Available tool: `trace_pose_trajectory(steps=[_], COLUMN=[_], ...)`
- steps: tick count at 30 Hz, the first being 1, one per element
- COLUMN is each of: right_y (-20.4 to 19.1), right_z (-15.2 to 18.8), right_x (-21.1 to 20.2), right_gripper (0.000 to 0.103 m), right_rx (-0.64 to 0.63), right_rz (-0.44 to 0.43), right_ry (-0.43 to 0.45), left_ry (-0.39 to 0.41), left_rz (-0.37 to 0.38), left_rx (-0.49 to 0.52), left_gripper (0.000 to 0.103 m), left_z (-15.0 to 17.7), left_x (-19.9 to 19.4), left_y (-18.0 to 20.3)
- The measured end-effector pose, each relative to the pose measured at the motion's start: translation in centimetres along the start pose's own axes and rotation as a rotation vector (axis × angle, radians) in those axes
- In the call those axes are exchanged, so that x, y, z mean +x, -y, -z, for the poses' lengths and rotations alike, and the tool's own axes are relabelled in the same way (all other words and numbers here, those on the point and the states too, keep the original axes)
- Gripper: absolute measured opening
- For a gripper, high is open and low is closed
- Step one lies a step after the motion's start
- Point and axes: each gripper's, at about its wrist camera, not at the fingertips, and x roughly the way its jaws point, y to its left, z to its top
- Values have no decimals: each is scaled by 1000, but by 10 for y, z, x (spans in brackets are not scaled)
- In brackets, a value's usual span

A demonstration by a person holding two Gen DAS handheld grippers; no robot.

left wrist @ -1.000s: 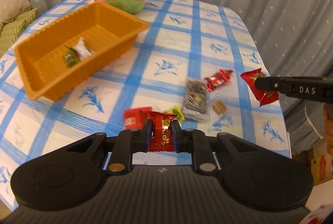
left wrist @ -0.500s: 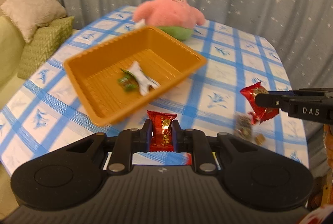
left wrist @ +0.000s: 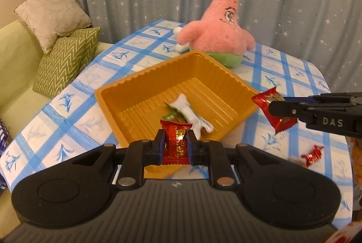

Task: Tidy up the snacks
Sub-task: 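Carry both red packets over the orange tray and open the right tool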

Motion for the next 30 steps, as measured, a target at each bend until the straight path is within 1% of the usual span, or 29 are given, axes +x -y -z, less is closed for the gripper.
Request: trace_pose_trajectory(steps=[8, 13, 22, 30], right_y=[3, 6, 17, 22], right_z=[-27, -33, -32, -28], right_x=[45, 72, 111, 131], right_gripper=[23, 23, 23, 23], right_rx=[-27, -50, -73, -58], right_rz=[-18, -14, 6, 9], right_ry=[9, -17, -93, -135], left_ry=[-7, -30, -76, -100], left_rz=[-23, -35, -53, -54], left_rx=[-31, -47, -74, -82], left_gripper=[18, 18, 18, 18], left_z=[-17, -21, -21, -21], left_x=[27, 46, 75, 89], left_y=[-13, -21, -31, -35])
